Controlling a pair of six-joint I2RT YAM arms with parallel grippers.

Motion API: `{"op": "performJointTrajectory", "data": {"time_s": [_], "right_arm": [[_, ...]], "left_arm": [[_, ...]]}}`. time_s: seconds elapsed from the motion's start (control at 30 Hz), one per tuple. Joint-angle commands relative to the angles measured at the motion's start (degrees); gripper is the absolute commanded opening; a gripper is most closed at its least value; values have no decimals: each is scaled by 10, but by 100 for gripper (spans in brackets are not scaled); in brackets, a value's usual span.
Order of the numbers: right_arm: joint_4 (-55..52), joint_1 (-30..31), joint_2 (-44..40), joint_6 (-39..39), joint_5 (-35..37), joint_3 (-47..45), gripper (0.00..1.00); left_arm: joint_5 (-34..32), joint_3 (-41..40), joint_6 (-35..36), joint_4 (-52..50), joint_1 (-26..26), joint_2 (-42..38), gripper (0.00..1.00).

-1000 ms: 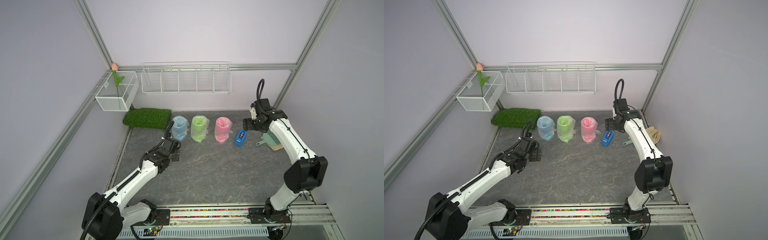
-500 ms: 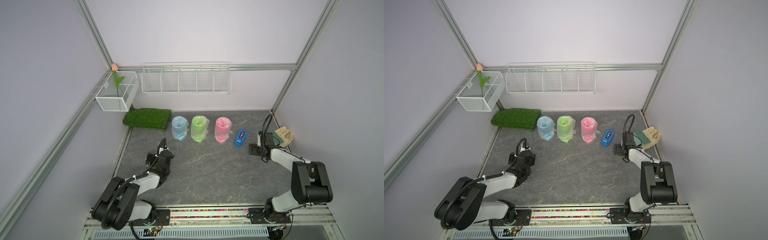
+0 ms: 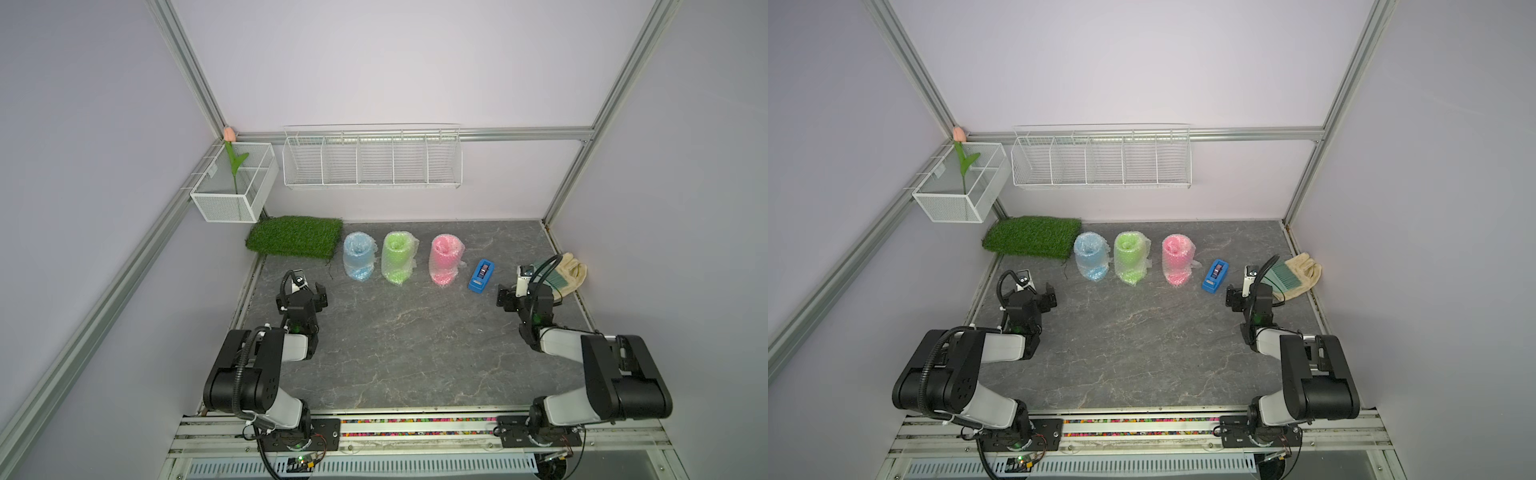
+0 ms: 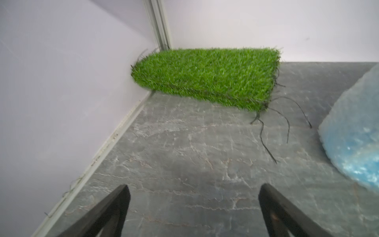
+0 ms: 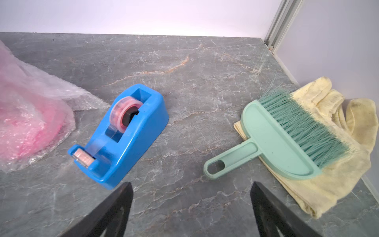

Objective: Wrap wine glasses in bubble wrap
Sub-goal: Reset both arms

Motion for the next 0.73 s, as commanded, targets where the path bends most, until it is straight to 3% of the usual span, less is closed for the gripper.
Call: {"op": "performJointTrajectory", "data": {"time_s": [0.0,0.07,0.7], "right_arm": [[110,-1,35,-16,-8,-17,90],[111,-6,35,-13,-12,-19,89],[118,-4,30,-15,-6,-26,88]], "left_arm": [[67,27,-26,5,15,-2,100],[67,13,-20,48,15,10,99],[68,12,-19,49,12,8,99]]}}
